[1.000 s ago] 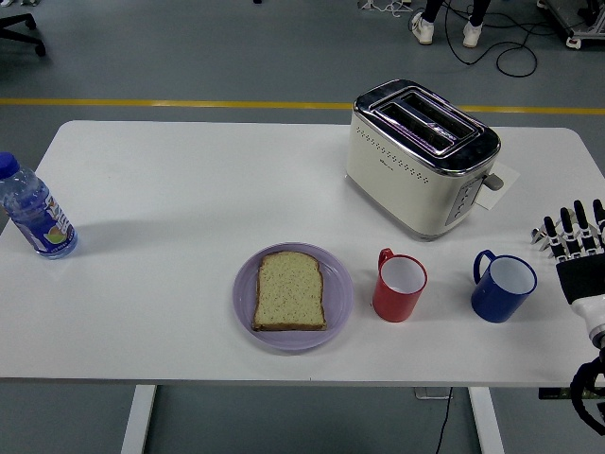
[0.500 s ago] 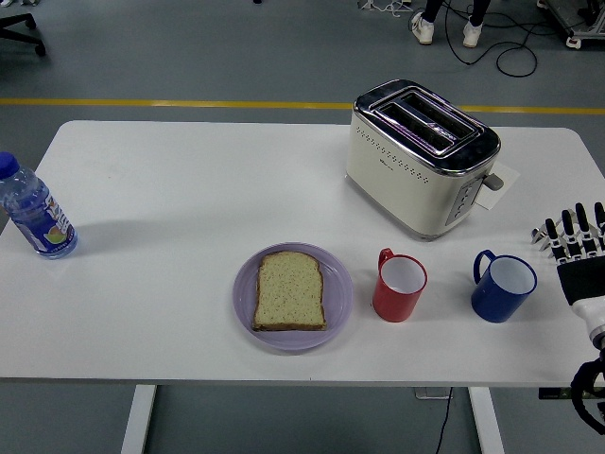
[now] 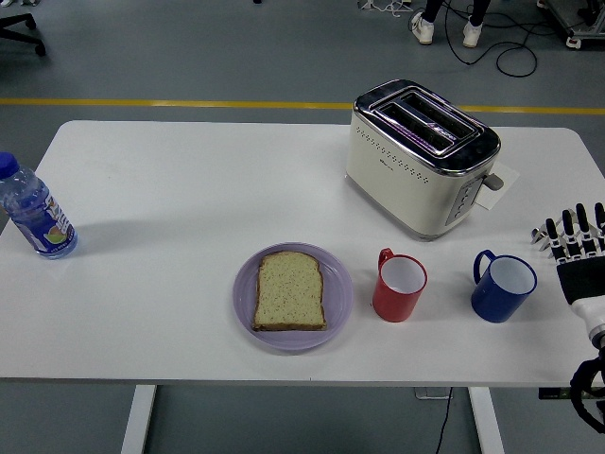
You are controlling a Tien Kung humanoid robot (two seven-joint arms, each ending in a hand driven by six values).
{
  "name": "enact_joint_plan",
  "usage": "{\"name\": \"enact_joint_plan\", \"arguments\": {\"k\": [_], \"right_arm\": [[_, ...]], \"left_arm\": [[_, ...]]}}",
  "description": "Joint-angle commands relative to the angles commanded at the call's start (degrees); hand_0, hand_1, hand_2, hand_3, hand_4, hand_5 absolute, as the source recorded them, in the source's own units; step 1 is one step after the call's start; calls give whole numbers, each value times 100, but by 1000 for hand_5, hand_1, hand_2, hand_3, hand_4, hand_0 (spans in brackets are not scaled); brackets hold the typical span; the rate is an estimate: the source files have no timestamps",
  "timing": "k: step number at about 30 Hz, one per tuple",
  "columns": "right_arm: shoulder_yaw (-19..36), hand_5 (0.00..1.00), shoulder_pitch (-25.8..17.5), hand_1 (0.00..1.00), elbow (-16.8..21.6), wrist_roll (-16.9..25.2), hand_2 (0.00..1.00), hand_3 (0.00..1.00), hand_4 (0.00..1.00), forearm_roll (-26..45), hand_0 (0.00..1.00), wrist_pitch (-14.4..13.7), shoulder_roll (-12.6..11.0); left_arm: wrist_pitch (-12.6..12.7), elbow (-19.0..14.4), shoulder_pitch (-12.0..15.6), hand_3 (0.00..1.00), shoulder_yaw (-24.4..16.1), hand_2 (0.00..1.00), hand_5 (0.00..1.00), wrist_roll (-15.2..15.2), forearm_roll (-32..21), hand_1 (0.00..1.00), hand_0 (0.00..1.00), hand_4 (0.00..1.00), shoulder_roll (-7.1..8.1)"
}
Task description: Pick up the cup,pour liquid into bread,place the cup on the desk
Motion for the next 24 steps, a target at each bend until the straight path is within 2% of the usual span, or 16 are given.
{"name": "enact_joint_plan", "arguments": {"k": [24], "right_arm": [[-4,202,13,570,-23,4,637,605,593,94,651,-25,15]], "left_arm": [[5,1,-12,502,-13,649,863,0,7,638,632,239,0]]}}
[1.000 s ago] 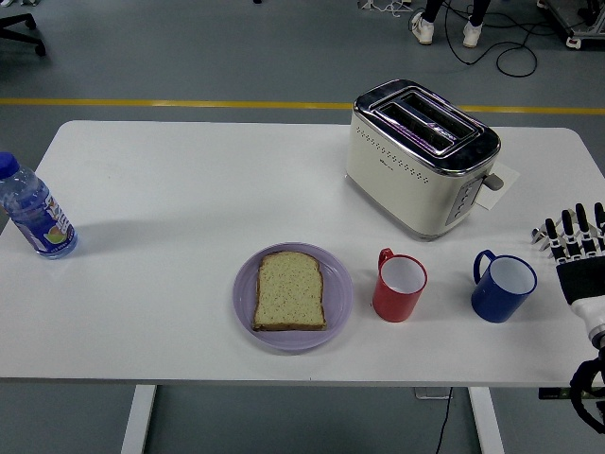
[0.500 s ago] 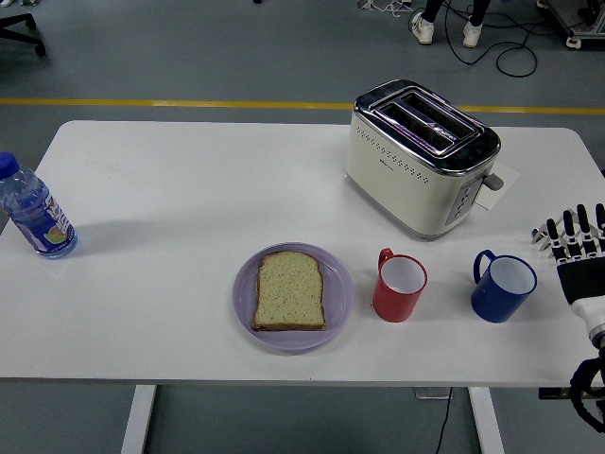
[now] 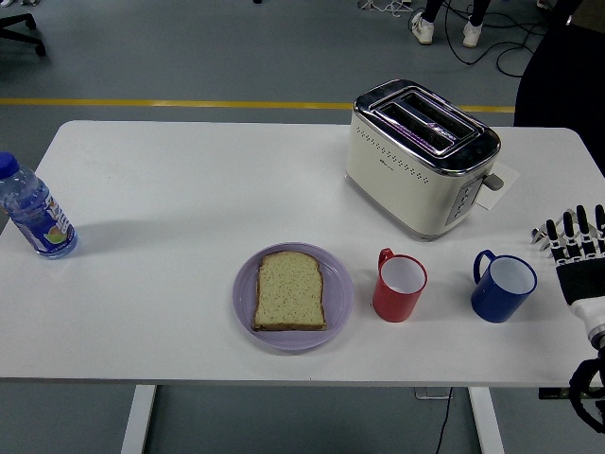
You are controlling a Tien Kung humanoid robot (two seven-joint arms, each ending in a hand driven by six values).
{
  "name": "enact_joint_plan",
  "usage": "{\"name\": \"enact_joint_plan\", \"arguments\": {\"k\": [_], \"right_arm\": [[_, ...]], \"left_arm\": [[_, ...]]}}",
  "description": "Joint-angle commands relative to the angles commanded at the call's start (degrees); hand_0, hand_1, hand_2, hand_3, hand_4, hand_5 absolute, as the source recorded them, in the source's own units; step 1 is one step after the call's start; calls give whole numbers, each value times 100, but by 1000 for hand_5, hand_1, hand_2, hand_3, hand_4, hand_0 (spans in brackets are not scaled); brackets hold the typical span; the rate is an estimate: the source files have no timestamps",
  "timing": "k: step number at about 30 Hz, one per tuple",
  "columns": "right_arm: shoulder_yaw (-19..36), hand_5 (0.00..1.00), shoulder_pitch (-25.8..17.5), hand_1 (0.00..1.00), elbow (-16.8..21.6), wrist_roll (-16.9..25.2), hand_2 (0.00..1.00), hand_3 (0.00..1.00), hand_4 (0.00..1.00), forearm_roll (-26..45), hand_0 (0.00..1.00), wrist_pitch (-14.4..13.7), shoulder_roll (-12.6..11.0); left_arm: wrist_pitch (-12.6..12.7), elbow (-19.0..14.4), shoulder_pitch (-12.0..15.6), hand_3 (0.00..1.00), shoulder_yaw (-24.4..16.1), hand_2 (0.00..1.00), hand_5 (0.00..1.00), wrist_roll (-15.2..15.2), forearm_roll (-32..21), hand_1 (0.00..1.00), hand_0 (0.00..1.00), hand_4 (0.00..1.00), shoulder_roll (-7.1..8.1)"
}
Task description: Pick up the cup,pour liquid into bread,place the cup on the desk
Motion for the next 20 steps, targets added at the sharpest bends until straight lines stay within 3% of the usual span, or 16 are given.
{"name": "enact_joint_plan", "arguments": {"k": [20], "right_arm": [[-23,195,-12,567,-4,22,634,604,592,22,645,-32,-6]], "left_arm": [[-2,2,16,502,21,649,864,3,9,637,632,239,-7]]}}
